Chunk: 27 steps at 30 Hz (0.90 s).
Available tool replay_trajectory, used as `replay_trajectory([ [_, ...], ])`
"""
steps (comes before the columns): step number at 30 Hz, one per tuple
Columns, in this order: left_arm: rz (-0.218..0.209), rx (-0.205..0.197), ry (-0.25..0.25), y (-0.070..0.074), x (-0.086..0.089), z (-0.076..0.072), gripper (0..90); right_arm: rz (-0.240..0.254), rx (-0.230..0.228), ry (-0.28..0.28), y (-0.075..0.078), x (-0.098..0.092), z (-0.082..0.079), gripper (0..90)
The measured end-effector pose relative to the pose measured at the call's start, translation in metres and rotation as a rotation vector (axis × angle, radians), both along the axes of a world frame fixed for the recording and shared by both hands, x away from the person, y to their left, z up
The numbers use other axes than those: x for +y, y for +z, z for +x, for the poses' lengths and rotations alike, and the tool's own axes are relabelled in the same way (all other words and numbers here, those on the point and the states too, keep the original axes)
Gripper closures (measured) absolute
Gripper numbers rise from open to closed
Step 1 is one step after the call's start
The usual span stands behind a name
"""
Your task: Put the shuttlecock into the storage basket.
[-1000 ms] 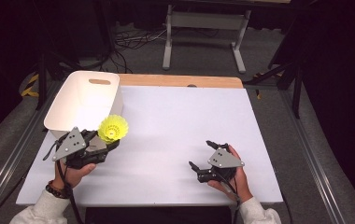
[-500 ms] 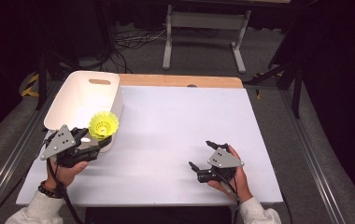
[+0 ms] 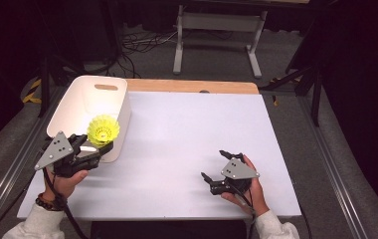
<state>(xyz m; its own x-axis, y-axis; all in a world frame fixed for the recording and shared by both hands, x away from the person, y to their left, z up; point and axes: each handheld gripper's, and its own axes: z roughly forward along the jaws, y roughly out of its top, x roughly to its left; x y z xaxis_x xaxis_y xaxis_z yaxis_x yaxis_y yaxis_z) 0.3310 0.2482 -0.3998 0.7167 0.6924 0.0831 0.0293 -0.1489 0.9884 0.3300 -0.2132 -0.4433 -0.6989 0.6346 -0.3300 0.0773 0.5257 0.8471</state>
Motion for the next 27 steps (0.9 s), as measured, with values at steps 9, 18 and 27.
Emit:
replay_trajectory([
  [9, -0.013, 0.000, 0.012, 0.003, 0.004, 0.000, 46.4, 0.002, 0.005, 0.002, 0.000, 0.000, 0.000, 9.5],
  [18, -0.006, 0.032, 0.023, 0.017, 0.015, 0.008, 46.4, 0.009, 0.022, -0.001, -0.003, 0.000, 0.003, 9.5],
  [27, -0.041, 0.040, 0.066, 0.042, 0.024, 0.022, 48.0, 0.011, 0.020, -0.010, -0.002, -0.002, 0.002, 9.6],
])
